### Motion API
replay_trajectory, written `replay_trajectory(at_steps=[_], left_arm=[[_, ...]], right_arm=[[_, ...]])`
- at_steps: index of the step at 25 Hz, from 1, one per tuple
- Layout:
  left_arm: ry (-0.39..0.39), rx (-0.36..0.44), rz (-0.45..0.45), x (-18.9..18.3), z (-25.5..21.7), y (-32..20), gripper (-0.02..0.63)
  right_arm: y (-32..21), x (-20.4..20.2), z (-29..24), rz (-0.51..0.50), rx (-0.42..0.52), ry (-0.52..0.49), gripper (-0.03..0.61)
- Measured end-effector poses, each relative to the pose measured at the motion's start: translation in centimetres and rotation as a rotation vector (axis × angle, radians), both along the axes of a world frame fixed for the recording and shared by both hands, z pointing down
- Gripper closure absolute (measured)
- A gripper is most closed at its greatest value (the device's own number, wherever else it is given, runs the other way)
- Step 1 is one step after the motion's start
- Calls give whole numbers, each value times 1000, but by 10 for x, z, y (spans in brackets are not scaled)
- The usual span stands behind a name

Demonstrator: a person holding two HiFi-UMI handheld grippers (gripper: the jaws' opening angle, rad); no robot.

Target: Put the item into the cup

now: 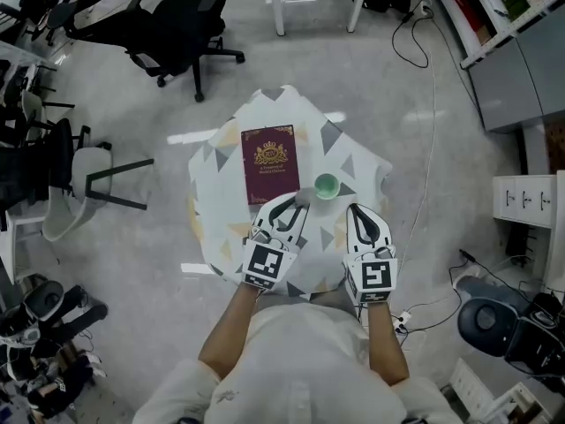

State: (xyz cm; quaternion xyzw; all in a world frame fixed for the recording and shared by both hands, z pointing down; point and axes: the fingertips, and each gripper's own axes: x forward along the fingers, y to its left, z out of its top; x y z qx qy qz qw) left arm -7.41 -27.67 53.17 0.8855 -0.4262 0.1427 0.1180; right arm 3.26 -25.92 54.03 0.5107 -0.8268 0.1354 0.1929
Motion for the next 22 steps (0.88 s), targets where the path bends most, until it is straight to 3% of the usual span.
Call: replay_trajectory(at_steps=[22], left_arm=[[-59,-89,-3,16,50,-16,557]], right_arm=[[-11,10,54,-33,-94,-26,566]])
